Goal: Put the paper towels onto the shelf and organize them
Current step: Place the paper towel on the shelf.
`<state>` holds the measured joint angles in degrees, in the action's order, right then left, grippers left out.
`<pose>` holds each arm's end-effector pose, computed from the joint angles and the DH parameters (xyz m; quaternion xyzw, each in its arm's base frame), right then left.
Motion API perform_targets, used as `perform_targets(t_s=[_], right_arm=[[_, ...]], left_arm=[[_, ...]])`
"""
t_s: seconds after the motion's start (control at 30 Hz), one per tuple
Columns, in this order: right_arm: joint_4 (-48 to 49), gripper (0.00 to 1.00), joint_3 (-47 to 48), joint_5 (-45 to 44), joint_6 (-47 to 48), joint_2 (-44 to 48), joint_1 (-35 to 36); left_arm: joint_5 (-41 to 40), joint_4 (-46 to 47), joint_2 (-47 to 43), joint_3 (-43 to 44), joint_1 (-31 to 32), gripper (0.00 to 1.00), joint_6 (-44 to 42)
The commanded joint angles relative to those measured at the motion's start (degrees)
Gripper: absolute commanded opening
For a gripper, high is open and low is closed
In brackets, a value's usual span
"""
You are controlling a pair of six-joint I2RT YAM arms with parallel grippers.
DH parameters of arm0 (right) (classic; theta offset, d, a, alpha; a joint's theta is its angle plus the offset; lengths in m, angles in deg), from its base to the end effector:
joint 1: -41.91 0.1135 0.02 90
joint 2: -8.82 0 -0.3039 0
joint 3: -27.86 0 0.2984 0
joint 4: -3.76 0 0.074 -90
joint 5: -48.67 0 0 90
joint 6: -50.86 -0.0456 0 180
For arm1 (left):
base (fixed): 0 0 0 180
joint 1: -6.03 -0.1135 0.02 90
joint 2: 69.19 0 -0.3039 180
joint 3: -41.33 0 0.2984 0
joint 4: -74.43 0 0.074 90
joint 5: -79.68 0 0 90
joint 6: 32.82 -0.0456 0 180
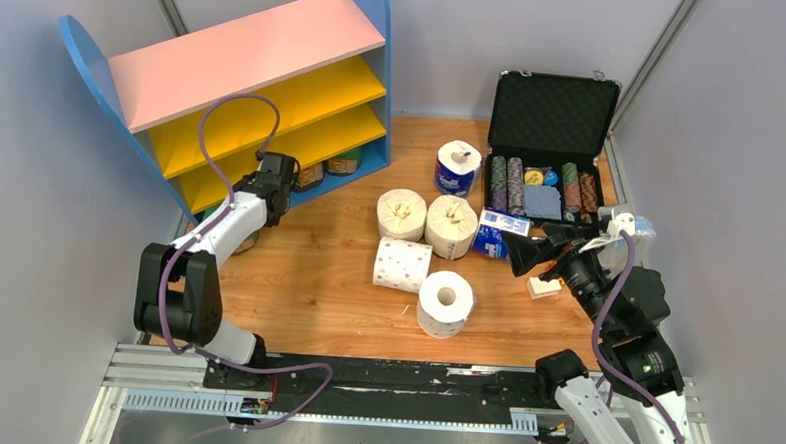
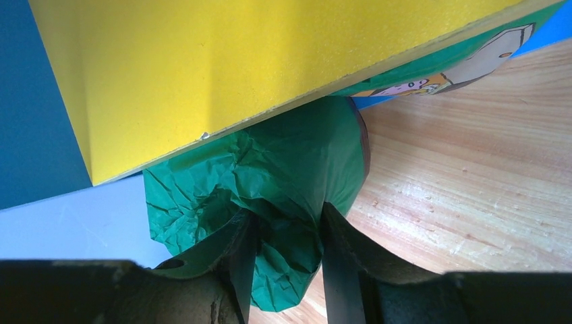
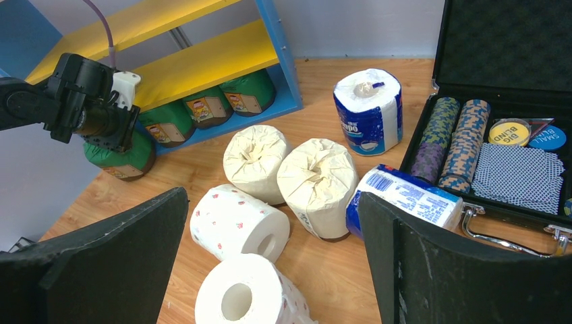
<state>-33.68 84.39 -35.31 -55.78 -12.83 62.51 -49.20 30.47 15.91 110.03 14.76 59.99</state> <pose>0.0934 0.0402 0.3909 -0.0612 0.7200 0.2563 0.6419 0.3349 -0.0225 0.2369 -0.0379 0.9148 0.2959 0.2723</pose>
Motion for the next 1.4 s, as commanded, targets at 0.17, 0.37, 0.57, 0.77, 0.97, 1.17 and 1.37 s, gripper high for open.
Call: perform_targets(t_s=[0.17,0.37,0.57,0.77,0.97,1.17,1.37], right_arm=[[2.28,1.00,0.07,0.35,-0.76,0.36,0.34],[2.29,1.00,0.06,0.48,-0.76,0.51,0.36],[2.24,1.00,0.07,0.72,-0.76,0.67,0.36],[2.29,1.00,-0.02,0.66,-0.71,0.97,0.37],[2.29,1.00,-0.09,0.76,-0.76,1.19,0.45],[2.29,1.00,-0.10,0.79,-0.76,1.75,0.45],[2.27,1.00,-0.10,0.98,-0.84,2.13,0.49]], left_arm=[[-6.68,6.17,-4.49,2.52,-2.32,0.50,2.23],[-10.89,10.79,-6.29,1.64,-2.29,0.54,-0.79],[-10.14,16.01,-6.57,-1.65,-2.29,0.51,-3.94],[-9.66,12.34,-1.79,-0.71,-2.29,0.48,-0.36],[-8.38,11.16,1.21,0.18,-2.43,0.45,1.12],[-6.58,6.31,3.27,2.40,-3.12,0.49,4.58],[-7.45,3.24,-4.53,3.72,-3.15,0.69,7.08]])
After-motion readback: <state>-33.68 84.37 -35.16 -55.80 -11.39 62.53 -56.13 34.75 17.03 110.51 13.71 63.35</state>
